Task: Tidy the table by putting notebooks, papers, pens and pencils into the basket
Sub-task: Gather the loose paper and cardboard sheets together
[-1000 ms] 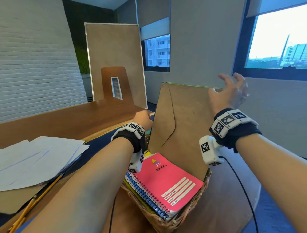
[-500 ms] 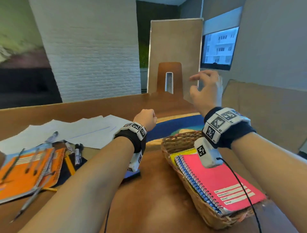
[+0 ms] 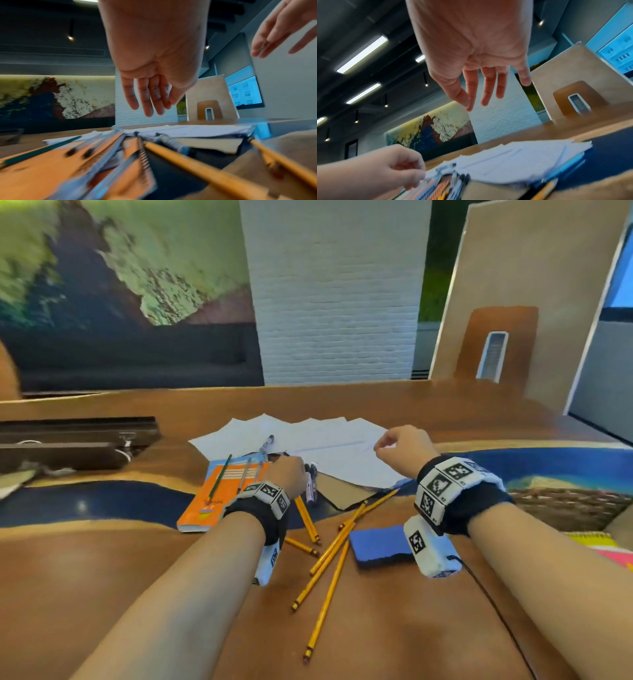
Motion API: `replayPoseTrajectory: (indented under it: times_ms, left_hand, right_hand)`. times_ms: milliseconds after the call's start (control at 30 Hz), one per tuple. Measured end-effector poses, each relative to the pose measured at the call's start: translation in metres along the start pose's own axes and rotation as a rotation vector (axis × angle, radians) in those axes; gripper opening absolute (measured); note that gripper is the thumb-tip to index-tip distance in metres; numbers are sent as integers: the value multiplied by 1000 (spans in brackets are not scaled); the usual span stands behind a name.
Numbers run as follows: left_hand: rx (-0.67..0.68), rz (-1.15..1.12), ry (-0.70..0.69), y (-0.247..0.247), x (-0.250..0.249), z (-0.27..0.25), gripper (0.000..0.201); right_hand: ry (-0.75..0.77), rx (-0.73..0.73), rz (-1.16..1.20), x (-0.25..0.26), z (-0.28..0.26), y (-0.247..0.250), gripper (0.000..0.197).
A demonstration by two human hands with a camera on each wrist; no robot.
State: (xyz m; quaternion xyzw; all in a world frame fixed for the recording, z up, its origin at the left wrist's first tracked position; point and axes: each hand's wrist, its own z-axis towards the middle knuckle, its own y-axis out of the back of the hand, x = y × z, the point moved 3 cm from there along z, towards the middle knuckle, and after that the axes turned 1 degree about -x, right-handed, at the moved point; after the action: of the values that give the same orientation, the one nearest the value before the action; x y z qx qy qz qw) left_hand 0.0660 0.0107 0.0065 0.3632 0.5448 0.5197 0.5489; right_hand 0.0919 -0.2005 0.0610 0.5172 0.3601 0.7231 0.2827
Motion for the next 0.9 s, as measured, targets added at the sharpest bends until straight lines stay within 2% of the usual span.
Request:
replayPoseTrajectory:
  times_ms: [100, 200, 367, 633, 733, 900]
  left_hand:
    - [1, 77, 9, -7, 31, -9, 30]
    - [18, 81, -39, -15, 47, -9, 24]
    - [-4, -7, -182, -28, 43, -5, 21]
    - [-55, -28, -377, -49, 25, 25, 21]
    - [-62, -6, -404, -51, 18, 37, 21]
    - [-25, 29, -423, -57, 14, 55, 23]
  right_hand:
    - [-13, 62, -46, 3, 4, -34, 10]
    - [-59, 120, -127, -1, 10, -61, 9]
    - [-112, 189, -223, -14, 24, -84, 20]
    - [-69, 228, -376, -26, 55, -109, 40]
    - [-75, 243, -412, -27, 66, -111, 39]
    - [-90, 328, -533, -31, 71, -121, 26]
